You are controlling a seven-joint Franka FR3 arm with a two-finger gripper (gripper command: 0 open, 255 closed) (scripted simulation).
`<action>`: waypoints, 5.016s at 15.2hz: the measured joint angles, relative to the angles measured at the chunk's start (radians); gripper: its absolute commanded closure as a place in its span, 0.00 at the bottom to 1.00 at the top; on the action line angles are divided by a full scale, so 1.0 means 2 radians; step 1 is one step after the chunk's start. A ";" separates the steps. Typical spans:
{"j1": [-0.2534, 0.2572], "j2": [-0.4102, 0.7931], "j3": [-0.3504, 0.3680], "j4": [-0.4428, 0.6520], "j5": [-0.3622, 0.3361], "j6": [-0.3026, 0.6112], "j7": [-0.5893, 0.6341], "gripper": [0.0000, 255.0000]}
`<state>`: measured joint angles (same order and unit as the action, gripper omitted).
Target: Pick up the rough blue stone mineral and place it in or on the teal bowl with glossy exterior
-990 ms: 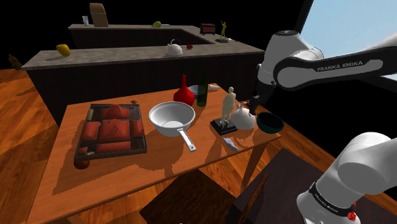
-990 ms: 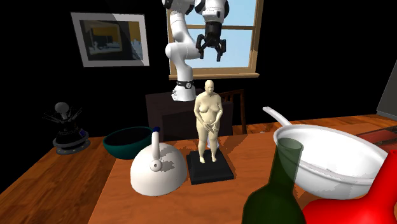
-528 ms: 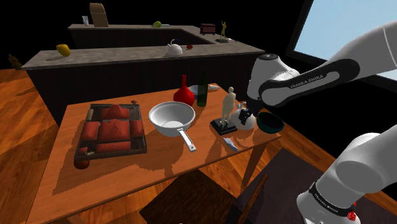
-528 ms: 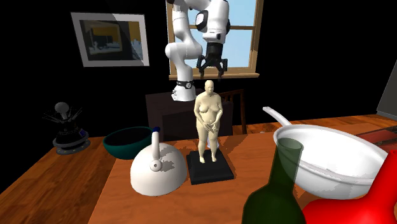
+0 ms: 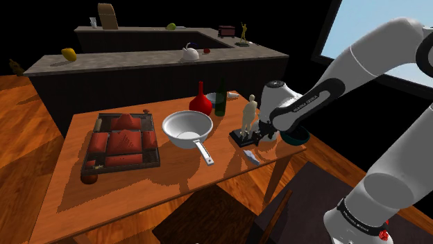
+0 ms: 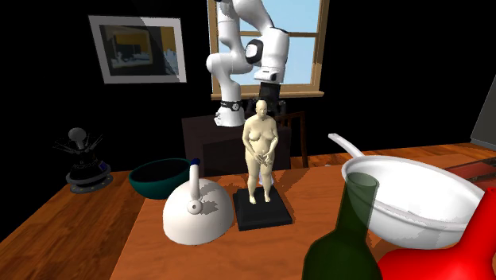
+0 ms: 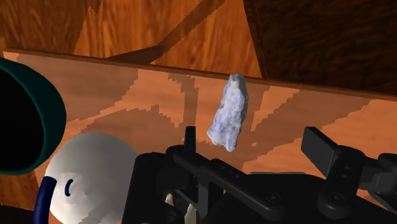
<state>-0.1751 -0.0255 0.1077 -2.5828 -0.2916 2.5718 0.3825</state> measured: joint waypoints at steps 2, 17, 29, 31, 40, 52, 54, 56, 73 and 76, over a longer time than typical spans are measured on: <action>-0.004 0.045 -0.005 0.017 -0.021 0.021 0.025 0.00; 0.020 0.259 -0.064 0.103 -0.110 0.129 0.140 0.00; 0.023 0.264 -0.066 0.106 -0.113 0.136 0.143 1.00; 0.022 0.264 -0.066 0.106 -0.113 0.135 0.142 1.00; 0.010 0.226 -0.052 0.090 -0.098 0.110 0.126 1.00; -0.013 0.138 -0.019 0.072 -0.048 0.043 0.077 1.00; -0.015 0.124 -0.015 0.070 -0.039 0.030 0.069 1.00; -0.016 0.111 -0.012 0.068 -0.031 0.020 0.063 1.00; -0.057 0.037 -0.033 0.068 0.011 -0.039 -0.044 1.00; -0.079 0.041 -0.052 0.073 0.013 -0.034 -0.085 1.00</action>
<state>-0.3324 0.0564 0.0038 -2.4363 -0.2661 2.5037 0.2119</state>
